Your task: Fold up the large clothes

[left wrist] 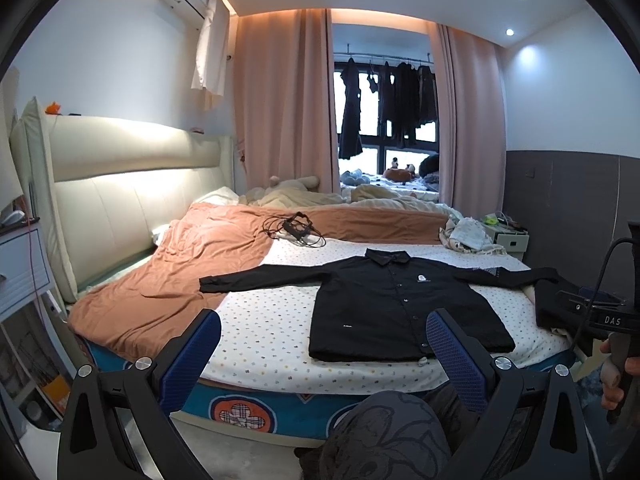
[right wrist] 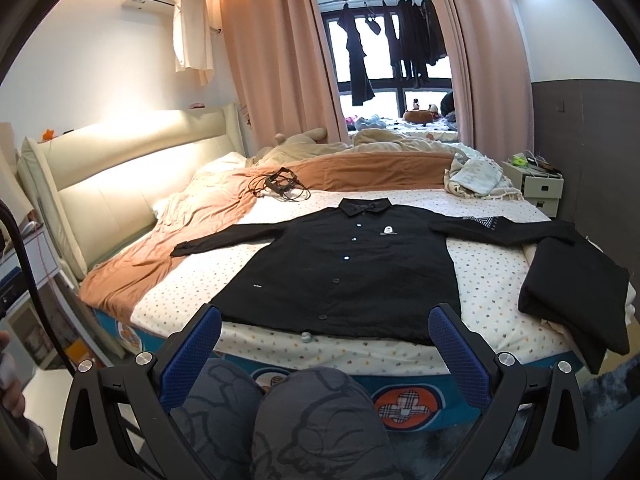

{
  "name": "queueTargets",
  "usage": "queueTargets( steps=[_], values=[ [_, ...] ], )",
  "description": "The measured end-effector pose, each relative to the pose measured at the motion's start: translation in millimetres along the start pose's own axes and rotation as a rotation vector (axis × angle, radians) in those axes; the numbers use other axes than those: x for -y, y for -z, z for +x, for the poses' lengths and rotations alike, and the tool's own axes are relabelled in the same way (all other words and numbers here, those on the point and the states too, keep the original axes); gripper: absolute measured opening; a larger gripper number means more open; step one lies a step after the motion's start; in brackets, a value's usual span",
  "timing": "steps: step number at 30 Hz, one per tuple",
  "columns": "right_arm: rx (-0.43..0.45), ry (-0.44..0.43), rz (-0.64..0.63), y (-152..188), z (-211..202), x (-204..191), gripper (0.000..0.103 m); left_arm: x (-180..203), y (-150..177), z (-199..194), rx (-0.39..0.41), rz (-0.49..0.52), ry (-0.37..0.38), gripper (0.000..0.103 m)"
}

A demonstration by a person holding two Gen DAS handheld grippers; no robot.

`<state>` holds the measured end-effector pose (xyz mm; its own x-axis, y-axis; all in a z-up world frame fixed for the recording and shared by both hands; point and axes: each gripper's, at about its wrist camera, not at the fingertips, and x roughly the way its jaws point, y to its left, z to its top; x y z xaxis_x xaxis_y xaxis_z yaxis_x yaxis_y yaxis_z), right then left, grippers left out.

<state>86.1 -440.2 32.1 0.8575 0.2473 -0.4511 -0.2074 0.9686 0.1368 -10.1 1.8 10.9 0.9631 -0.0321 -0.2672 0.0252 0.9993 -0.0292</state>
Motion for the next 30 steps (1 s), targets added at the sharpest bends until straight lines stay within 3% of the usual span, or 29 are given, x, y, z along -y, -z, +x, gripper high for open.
queueTargets(
  steps=[30],
  values=[
    [-0.006, -0.001, -0.014, 3.5, 0.0, -12.4, 0.103, -1.8, 4.6, -7.5, 0.007, -0.014, 0.001, 0.103]
  ],
)
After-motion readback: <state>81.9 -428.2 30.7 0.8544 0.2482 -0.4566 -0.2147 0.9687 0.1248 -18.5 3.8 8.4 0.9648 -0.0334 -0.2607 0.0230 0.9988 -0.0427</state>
